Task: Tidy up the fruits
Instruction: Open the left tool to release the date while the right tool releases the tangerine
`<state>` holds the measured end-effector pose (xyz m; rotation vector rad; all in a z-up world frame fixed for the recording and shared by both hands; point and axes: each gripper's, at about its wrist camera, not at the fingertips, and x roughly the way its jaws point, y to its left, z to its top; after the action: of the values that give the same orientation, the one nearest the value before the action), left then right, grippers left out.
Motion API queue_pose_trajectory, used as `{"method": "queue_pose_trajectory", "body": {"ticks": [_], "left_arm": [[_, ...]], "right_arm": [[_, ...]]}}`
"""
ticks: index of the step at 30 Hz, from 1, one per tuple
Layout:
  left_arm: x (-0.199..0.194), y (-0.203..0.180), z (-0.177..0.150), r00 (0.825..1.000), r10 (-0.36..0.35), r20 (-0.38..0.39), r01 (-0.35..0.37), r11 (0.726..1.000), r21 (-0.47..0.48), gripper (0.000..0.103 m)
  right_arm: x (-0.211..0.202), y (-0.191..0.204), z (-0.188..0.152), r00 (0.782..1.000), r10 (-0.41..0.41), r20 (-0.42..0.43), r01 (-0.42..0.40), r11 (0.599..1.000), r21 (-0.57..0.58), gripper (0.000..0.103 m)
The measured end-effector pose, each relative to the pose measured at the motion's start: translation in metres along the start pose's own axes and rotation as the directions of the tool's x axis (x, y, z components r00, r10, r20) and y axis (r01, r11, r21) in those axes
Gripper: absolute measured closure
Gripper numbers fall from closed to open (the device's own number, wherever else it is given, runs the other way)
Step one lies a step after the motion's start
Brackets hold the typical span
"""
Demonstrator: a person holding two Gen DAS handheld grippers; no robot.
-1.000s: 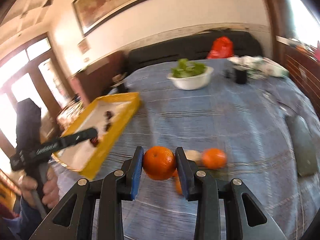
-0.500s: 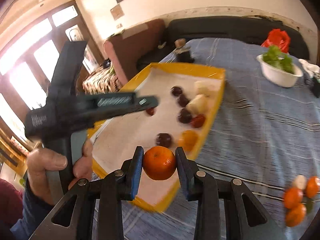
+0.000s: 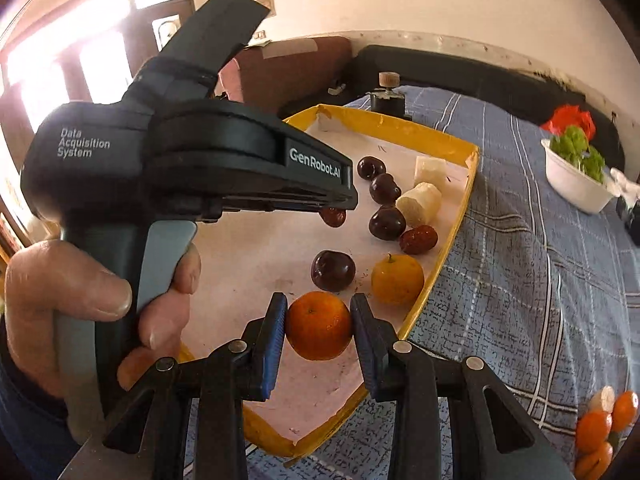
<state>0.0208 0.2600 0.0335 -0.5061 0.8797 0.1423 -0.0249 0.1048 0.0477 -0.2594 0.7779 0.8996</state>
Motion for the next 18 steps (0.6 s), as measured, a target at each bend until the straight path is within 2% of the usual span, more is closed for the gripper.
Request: {"method": "queue_pose_trajectory", "body": {"ticks": [2, 6, 13, 16, 18], "left_arm": [[0.001, -0.002, -0.002, 1.0, 0.017, -0.001, -0.017, 1.0, 0.016, 0.079], [0.002, -0.008, -0.003, 0.999, 0.04, -0.003, -0.04, 0.998, 0.046, 0.067], [-0.001, -0.006, -0.004, 0.999, 0.039, 0.014, -0.04, 0.998, 0.041, 0.055], [-0.004, -0.004, -0.004, 0.999, 0.03, 0.029, -0.031, 0.999, 0.034, 0.054], [-0.006, -0.004, -0.004, 0.999, 0.03, 0.039, -0.031, 0.999, 0.032, 0.053]], "right_arm": [[-0.001, 0.0, -0.001, 1.0, -0.003, 0.006, 0.003, 1.0, -0.003, 0.066], [-0.003, 0.004, -0.003, 1.0, -0.02, 0.016, 0.021, 1.0, -0.021, 0.066], [-0.006, 0.008, -0.007, 0.999, -0.025, 0.022, 0.026, 0.999, -0.031, 0.065], [-0.008, 0.009, -0.008, 0.999, -0.019, 0.029, 0.02, 0.999, -0.036, 0.06], [-0.011, 0.01, -0.008, 0.999, -0.022, 0.04, 0.024, 0.999, -0.041, 0.053]]}}
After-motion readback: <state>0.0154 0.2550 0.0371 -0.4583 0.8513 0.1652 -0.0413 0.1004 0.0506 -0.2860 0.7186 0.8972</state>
